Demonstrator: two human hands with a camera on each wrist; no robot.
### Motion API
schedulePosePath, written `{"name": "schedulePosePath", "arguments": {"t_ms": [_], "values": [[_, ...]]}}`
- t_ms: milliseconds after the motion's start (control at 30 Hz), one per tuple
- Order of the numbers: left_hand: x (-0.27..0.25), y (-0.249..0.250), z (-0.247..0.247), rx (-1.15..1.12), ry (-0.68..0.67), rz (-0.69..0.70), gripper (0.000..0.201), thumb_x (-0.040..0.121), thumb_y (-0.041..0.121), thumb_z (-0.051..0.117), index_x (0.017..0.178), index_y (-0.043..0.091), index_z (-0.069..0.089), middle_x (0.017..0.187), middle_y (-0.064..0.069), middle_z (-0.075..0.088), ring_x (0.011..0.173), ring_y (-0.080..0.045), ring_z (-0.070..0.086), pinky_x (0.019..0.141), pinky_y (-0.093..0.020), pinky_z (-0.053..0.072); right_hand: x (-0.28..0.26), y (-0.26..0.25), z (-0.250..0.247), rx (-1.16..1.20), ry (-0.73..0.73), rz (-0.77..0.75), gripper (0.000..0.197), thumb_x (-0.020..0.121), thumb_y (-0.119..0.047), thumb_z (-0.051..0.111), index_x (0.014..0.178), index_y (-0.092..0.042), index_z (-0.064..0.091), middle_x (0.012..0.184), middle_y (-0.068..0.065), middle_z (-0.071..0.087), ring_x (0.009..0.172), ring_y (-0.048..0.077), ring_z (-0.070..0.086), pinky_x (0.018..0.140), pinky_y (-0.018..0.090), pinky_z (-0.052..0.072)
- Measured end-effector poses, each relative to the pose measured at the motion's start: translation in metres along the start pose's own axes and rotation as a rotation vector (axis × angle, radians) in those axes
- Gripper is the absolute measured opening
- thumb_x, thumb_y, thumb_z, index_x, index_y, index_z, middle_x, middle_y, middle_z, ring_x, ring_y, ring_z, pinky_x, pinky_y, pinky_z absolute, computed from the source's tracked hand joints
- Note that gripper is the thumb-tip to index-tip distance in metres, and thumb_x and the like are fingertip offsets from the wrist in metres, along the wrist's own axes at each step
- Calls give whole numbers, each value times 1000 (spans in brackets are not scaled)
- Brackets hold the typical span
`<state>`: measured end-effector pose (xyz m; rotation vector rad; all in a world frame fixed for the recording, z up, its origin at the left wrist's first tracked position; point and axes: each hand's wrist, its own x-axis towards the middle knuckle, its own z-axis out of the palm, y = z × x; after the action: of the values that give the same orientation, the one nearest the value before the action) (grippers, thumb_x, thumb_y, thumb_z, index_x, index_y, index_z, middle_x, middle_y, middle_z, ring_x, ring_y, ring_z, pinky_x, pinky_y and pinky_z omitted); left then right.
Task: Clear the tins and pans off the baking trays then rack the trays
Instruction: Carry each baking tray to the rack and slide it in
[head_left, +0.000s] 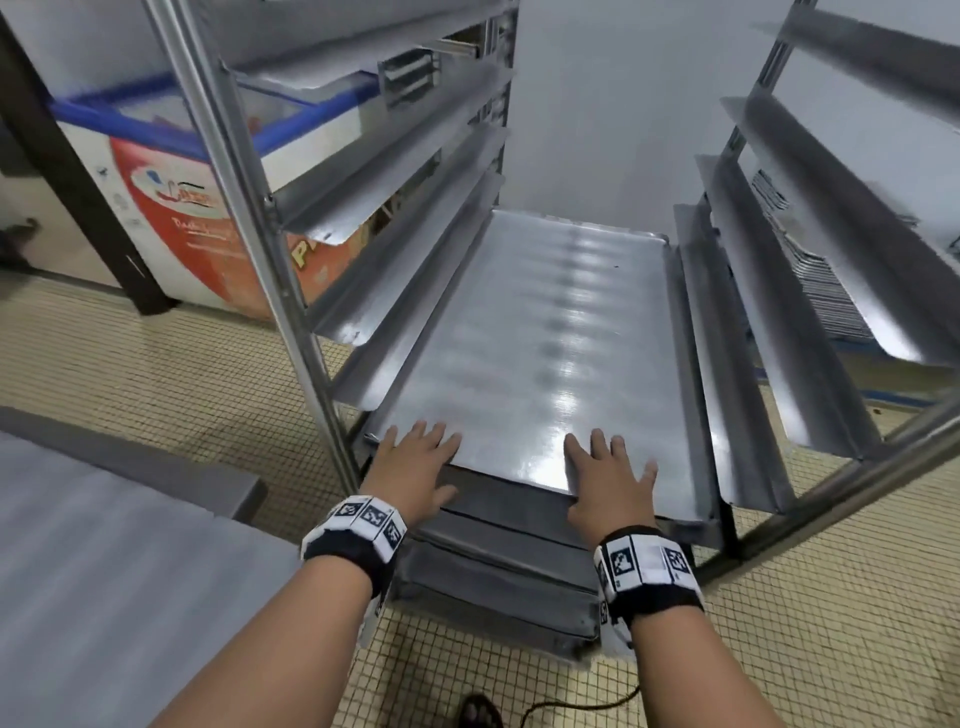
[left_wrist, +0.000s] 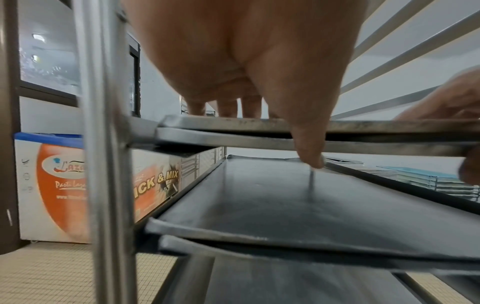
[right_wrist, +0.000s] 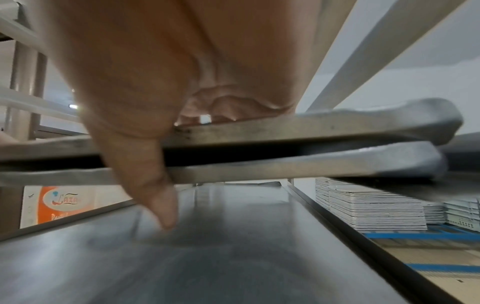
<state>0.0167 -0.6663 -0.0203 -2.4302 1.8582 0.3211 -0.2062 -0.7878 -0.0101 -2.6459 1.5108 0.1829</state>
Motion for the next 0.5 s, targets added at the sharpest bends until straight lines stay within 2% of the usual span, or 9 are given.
{"name": "schedulePosePath", "arguments": {"t_ms": [67, 133, 200, 233, 267, 333, 400, 500], "values": [[-28, -5, 5, -30, 20, 6, 78, 97, 44, 57, 161, 27, 14, 170, 2, 7, 156, -24, 5, 126, -50, 7, -15, -15, 3, 1, 7, 25, 76, 82, -25, 67, 144, -33, 25, 155, 1, 20, 147, 27, 10, 111, 64, 19], [-59, -13, 9, -77, 30, 5, 77, 95, 41, 61, 160, 25, 22, 169, -1, 12, 156, -27, 12, 125, -47, 18, -32, -35, 4, -19, 10, 20, 69, 85, -35, 64, 144, -31, 29, 153, 4, 25, 146, 28, 15, 111, 62, 21], [-93, -24, 17, -160, -14, -72, 66, 94, 41, 62, 154, 28, 37, 157, -4, 42, 143, -29, 42, 113, -43, 40, -49, -60, 3, -42, -4, 14, 70, 85, -42, 61, 146, -25, 30, 151, 7, 30, 144, 29, 21, 113, 58, 22], [-111, -31, 21, -215, -39, -140, 62, 93, 42, 61, 151, 32, 41, 145, -6, 56, 131, -29, 55, 104, -43, 49, -57, -74, 2, -36, -7, 20, 71, 84, -43, 60, 146, -22, 32, 150, 8, 33, 142, 30, 25, 112, 56, 25], [-131, -39, 27, -257, -57, -199, 61, 93, 45, 60, 150, 36, 42, 135, -7, 63, 121, -29, 62, 98, -43, 53, -64, -88, -1, -21, -8, 26, 70, 83, -43, 60, 144, -19, 37, 147, 10, 37, 139, 31, 29, 111, 54, 27], [-173, -60, 36, -306, -91, -294, 60, 91, 48, 60, 147, 34, 45, 131, -7, 65, 118, -29, 63, 95, -44, 54, -81, -120, -7, 3, -23, -16, 60, 82, -42, 59, 135, -18, 48, 143, 12, 43, 135, 32, 35, 110, 53, 30], [-218, -85, 46, -341, -101, -420, 58, 91, 45, 62, 144, 28, 50, 136, -6, 63, 123, -29, 61, 99, -42, 52, -98, -158, -10, 18, -70, -149, 47, 84, -39, 58, 127, -20, 55, 134, 9, 54, 130, 29, 44, 109, 52, 33], [-290, -117, 62, -423, -61, -648, 58, 90, 38, 62, 145, 27, 51, 145, -6, 57, 129, -27, 57, 106, -37, 48, -134, -223, -8, 73, -145, -389, 33, 86, -34, 57, 117, -21, 59, 117, 6, 67, 113, 28, 61, 101, 44, 45]]}}
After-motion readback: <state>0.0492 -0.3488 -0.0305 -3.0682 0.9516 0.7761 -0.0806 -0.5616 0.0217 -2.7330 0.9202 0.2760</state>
